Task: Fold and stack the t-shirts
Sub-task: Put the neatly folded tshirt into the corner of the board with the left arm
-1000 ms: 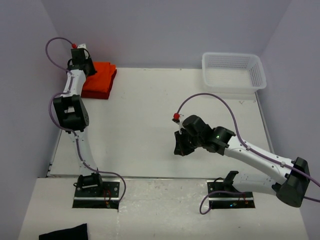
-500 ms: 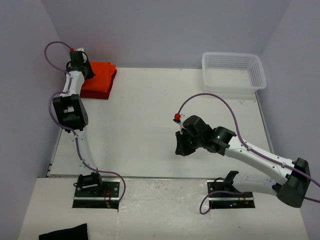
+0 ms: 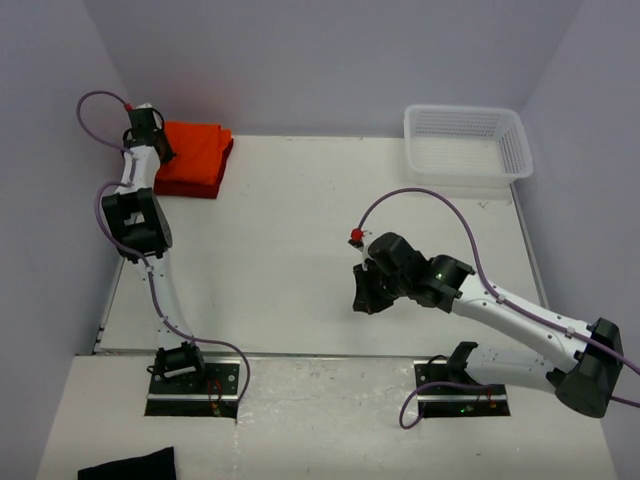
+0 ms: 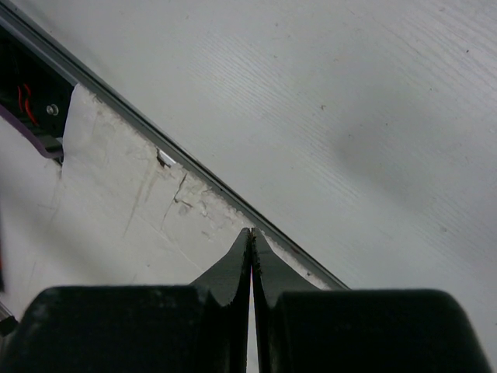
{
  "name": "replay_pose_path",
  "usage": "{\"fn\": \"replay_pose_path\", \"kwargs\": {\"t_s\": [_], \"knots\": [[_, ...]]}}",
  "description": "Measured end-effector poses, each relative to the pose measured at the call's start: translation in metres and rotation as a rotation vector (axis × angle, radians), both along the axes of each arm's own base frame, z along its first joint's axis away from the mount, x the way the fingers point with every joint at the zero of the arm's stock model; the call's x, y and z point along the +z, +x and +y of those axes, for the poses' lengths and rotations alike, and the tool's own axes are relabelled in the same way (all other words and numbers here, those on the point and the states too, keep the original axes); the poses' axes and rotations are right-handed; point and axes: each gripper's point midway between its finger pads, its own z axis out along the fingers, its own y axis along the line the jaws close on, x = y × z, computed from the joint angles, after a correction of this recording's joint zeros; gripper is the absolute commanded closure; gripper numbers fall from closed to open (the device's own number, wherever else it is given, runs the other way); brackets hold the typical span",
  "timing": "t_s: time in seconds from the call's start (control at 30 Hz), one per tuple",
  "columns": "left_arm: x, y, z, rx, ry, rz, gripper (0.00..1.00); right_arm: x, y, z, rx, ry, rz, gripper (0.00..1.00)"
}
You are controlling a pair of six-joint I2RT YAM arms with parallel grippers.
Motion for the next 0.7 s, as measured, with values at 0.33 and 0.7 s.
{"fn": "replay_pose_path", "kwargs": {"t_s": [0.33,0.7], "knots": [[-0.003,0.014,0.026,0.064,0.079,-0.024,1.00,-0.006,0.000,-0.002,-0.007,-0.023,0.021,1.00],[-0.032,0.013,0.042,0.114,0.108,0.003,1.00,-0.014,0.003,0.000,-0.011,-0.072,0.059,1.00]]}}
